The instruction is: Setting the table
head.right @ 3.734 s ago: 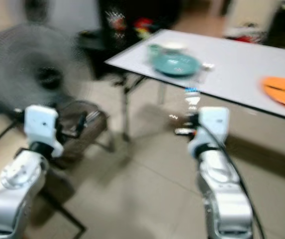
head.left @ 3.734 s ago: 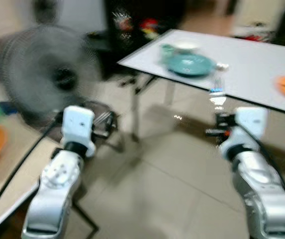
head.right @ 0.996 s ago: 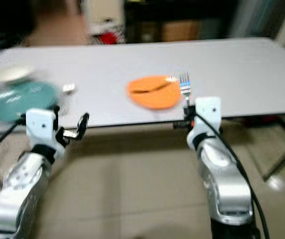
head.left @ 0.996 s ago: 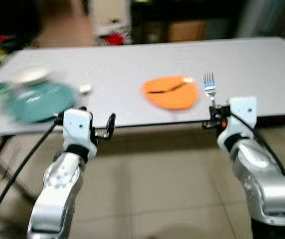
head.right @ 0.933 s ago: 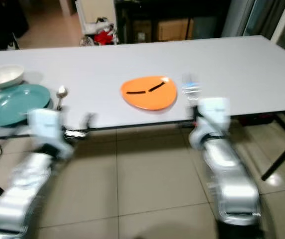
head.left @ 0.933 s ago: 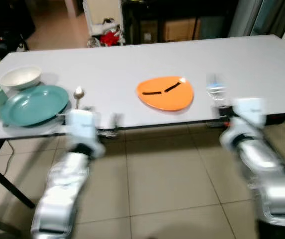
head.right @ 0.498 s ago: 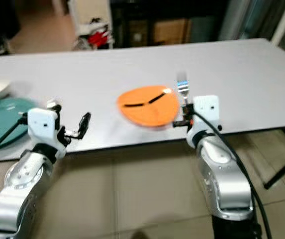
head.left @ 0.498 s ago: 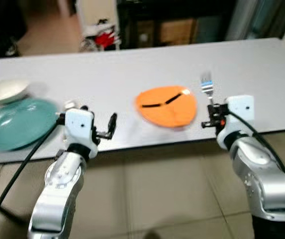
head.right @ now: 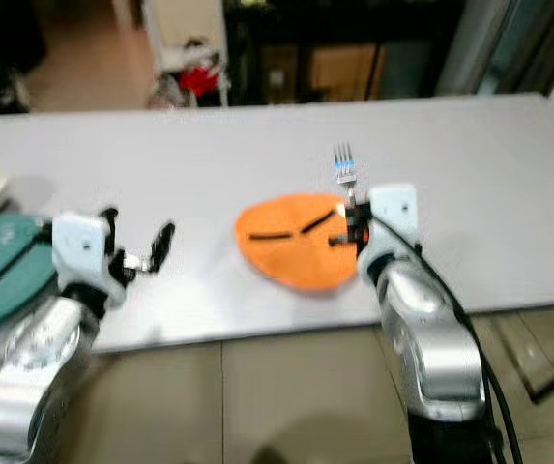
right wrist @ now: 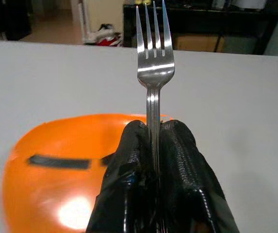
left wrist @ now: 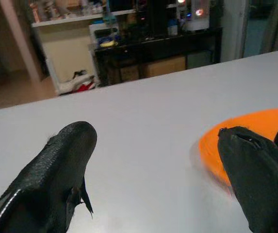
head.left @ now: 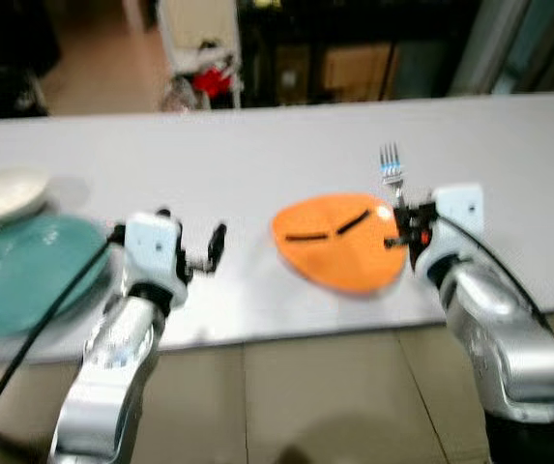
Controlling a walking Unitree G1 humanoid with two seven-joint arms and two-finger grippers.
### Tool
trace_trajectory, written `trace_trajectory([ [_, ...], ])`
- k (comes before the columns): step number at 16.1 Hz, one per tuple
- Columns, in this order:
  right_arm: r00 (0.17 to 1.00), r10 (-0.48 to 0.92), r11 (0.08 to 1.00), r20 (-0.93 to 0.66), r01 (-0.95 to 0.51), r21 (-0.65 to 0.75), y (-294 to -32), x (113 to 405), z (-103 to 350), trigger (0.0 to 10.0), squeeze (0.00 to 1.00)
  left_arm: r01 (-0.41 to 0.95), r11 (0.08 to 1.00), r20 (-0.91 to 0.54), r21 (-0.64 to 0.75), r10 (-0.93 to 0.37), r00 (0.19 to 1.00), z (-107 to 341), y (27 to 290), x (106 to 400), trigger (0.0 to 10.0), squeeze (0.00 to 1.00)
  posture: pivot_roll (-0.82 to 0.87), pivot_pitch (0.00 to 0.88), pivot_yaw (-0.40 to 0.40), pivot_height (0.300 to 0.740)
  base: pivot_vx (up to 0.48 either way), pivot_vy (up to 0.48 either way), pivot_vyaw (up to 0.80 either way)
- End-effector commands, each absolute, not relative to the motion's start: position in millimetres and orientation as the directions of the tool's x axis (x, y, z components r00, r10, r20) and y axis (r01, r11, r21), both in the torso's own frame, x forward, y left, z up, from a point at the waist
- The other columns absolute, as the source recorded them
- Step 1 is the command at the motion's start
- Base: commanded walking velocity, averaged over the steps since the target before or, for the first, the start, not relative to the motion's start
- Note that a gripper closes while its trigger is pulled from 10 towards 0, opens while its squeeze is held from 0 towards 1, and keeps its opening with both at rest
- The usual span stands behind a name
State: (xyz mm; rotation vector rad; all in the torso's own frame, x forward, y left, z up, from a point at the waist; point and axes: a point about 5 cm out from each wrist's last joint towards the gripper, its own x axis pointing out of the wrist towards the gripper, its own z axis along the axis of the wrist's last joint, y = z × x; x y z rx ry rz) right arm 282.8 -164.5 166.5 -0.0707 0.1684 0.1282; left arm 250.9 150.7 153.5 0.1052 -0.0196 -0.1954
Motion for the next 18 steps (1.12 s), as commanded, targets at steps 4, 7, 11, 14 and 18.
trace_trajectory([
  [4, 0.951, 0.179, 0.983, -0.250, -0.185, 0.000, -165, 294, 155, 10.0, 0.00, 0.378, 0.917, -0.024, 0.130, -0.378, 0.926, 153, 131, 244, 10.0, 0.00, 0.03, 0.000, 0.051, 0.740, 0.000, 0.000, 0.00],
  [7, 0.941, 0.164, 0.986, -0.296, -0.165, 0.023, -168, 305, 147, 10.0, 0.00, 0.504, 0.856, -0.042, 0.117, -0.503, 0.863, 156, 121, 239, 10.0, 0.00, 0.04, 0.000, 0.055, 0.740, 0.000, 0.000, 0.00],
  [11, 0.919, 0.166, 0.986, -0.358, -0.165, 0.032, -163, 317, 133, 10.0, 0.00, 0.587, 0.800, -0.076, 0.121, -0.582, 0.809, 158, 119, 234, 10.0, 0.00, 0.05, 0.000, 0.061, 0.740, 0.000, 0.000, 0.00],
  [14, 0.911, 0.146, 0.989, -0.385, -0.138, 0.050, -163, 325, 123, 10.0, 0.00, 0.603, 0.788, -0.092, 0.124, -0.596, 0.797, 158, 119, 234, 10.0, 0.00, 0.06, 0.000, 0.063, 0.740, 0.000, 0.000, 0.00],
  [18, 0.881, 0.135, 0.991, -0.453, -0.126, 0.051, -166, 330, 106, 10.0, 0.00, 0.633, 0.765, -0.116, 0.119, -0.623, 0.774, 158, 119, 231, 10.0, 0.00, 0.06, 0.001, 0.068, 0.740, 0.000, 0.000, 0.00],
])
